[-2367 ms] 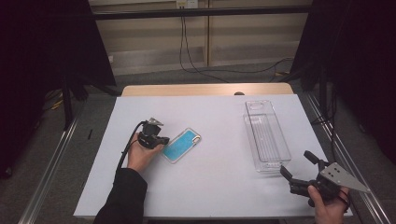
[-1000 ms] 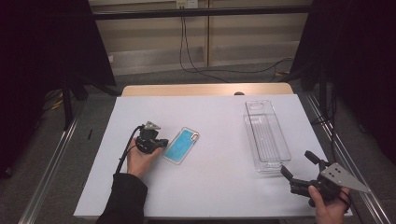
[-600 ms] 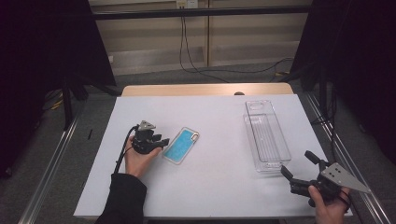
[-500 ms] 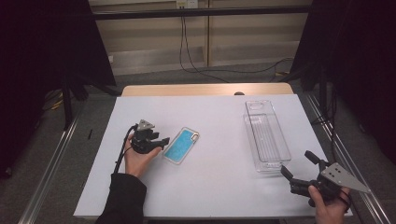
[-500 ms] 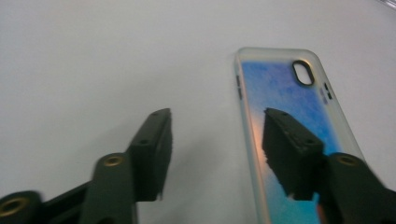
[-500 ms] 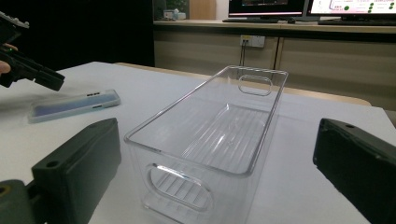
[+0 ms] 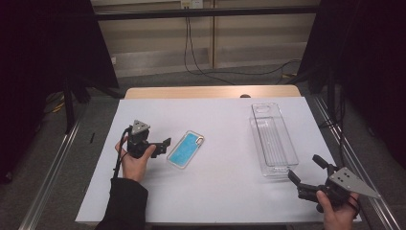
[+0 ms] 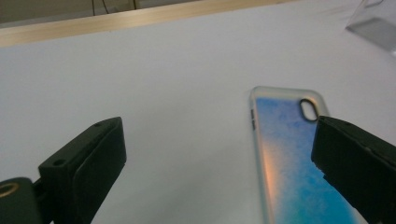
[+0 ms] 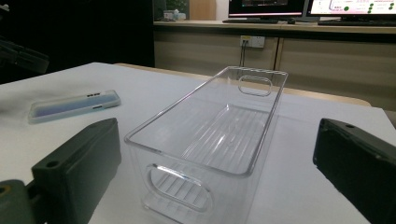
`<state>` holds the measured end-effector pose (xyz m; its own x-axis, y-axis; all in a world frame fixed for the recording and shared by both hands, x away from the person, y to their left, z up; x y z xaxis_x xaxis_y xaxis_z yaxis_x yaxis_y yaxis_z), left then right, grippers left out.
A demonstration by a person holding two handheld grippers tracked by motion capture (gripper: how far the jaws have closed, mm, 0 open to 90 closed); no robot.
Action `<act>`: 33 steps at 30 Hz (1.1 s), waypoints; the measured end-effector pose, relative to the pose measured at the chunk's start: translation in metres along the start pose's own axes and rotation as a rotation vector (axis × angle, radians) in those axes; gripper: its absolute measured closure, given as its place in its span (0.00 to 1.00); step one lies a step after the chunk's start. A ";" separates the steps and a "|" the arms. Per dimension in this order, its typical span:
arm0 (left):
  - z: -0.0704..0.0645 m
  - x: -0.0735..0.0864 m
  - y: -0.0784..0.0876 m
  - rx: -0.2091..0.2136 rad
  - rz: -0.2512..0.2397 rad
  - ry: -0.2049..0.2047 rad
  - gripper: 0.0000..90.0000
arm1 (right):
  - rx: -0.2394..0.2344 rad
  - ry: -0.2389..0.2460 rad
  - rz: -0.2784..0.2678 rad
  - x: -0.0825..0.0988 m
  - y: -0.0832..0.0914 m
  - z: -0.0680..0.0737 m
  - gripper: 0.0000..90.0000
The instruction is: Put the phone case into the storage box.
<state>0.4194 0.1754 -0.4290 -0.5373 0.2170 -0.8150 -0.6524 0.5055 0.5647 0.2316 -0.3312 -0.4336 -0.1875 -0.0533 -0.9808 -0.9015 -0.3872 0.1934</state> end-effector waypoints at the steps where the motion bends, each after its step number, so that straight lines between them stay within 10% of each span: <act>1: 0.000 0.000 0.001 0.038 -0.008 0.011 0.04 | 0.000 0.000 0.000 0.000 0.000 0.000 0.00; 12: -0.012 -0.004 0.009 0.175 -0.027 -0.003 0.05 | 0.002 -0.001 -0.003 0.000 0.000 0.001 0.00; 21: -0.028 -0.005 -0.003 0.219 0.103 -0.096 0.05 | -0.005 0.002 -0.001 0.000 0.000 0.001 0.00; 33: -0.035 -0.009 -0.021 0.251 0.158 -0.108 0.04 | -0.004 0.002 -0.002 0.000 -0.001 0.002 0.00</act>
<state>0.4193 0.1341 -0.4289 -0.5531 0.3901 -0.7362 -0.4060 0.6454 0.6470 0.2320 -0.3288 -0.4336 -0.1848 -0.0547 -0.9813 -0.9003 -0.3911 0.1913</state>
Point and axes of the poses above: each handheld gripper's, and its own axes: y roughly backward along the jaws, x roughly out of its underside, z roughly to its left, the point moved 1 cm from there along -y, roughly forward along the jaws, and after that the axes turned 1 degree about y, right-handed, at the moved point
